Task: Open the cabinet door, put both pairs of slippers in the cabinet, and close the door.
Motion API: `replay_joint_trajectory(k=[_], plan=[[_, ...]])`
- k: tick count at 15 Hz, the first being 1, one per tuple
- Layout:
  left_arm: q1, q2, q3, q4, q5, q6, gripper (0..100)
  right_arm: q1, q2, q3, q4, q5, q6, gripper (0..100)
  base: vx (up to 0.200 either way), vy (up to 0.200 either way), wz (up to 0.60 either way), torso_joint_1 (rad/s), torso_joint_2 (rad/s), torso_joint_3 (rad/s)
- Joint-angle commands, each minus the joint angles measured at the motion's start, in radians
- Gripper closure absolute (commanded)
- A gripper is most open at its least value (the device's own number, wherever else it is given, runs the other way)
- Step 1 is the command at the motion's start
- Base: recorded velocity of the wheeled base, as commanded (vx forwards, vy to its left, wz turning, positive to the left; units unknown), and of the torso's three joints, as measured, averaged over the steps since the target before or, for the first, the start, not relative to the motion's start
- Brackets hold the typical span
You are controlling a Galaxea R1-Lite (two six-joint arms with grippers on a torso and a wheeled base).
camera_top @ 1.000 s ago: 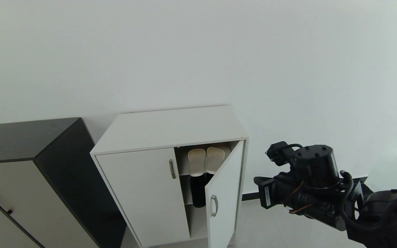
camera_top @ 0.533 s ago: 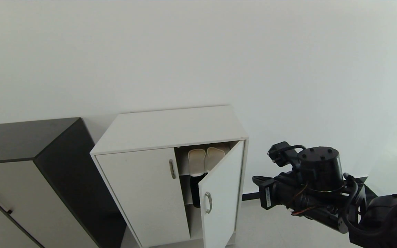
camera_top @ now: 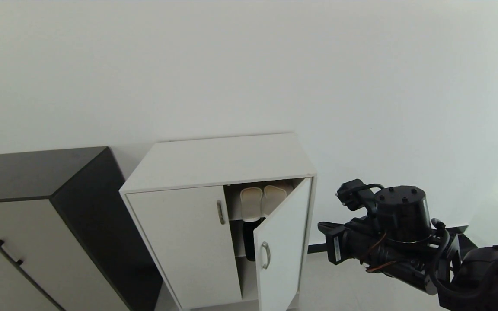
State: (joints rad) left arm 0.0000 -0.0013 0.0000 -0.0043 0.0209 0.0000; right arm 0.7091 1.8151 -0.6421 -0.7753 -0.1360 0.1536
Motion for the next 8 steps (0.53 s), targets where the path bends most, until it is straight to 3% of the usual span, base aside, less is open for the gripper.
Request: replay_joint_trajectory(k=[1, 8], plan=[[0.0, 0.001, 0.0, 0.0, 0.001, 0.0, 100, 0.001, 0.006, 0.001, 0.001, 0.001, 0.0, 100, 0.0, 0.0, 0.6, 0.002, 0.0, 0.002], [0.0, 0.001, 0.0, 0.0, 0.002, -0.002, 100, -0.011, 0.003, 0.065, -0.053, 0.019, -0.029, 100, 0.0, 0.0, 0.0, 0.0, 0.0, 0.0]])
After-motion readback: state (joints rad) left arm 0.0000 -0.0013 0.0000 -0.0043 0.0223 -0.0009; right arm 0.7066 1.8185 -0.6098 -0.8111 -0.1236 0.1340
